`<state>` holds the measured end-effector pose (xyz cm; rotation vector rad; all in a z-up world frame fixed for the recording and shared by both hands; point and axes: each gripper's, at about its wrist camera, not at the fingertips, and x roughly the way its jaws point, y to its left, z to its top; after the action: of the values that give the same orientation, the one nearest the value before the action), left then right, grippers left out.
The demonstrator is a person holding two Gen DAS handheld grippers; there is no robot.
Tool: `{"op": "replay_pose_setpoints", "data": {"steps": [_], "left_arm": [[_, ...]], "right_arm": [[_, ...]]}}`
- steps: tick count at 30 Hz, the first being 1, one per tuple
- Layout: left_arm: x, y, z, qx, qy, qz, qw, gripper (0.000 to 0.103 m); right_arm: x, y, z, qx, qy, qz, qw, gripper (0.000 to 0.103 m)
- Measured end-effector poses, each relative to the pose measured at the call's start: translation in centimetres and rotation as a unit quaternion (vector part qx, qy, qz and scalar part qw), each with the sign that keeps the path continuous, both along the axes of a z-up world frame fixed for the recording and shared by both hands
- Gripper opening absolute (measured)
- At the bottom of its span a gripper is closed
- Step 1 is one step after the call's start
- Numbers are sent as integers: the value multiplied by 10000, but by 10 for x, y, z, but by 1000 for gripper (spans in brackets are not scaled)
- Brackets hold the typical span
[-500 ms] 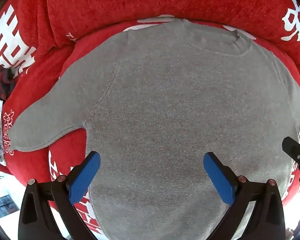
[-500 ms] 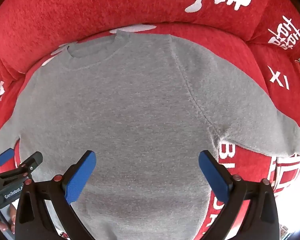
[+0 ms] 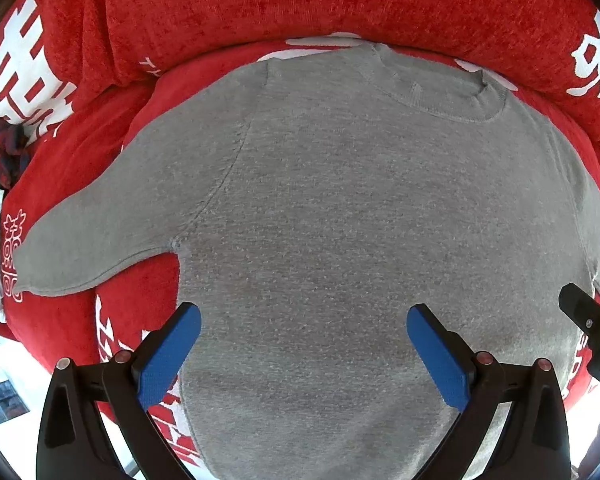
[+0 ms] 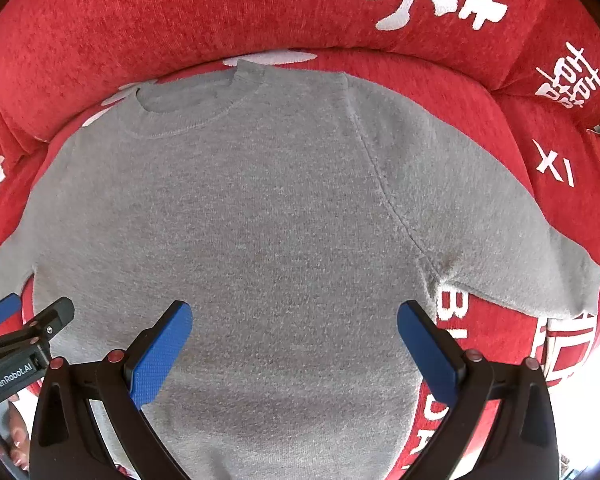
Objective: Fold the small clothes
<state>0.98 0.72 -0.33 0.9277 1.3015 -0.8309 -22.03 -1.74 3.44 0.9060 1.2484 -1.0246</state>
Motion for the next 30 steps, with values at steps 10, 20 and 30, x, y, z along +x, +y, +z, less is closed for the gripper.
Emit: {"op": "replay_pose_setpoints", "data": {"steps": [10, 20, 30], "left_arm": [[-2, 0, 1, -1, 24, 26, 10000, 103], [2, 5, 2, -119, 39, 67, 9999, 103], [4, 6, 3, -205, -45, 78, 9997, 103]], "right_arm": [[1, 0, 2, 3, 35, -9, 10000, 102], [3, 1, 1, -4, 46, -2, 10000, 102], [5, 2, 0, 2, 81, -3, 10000, 102]]}}
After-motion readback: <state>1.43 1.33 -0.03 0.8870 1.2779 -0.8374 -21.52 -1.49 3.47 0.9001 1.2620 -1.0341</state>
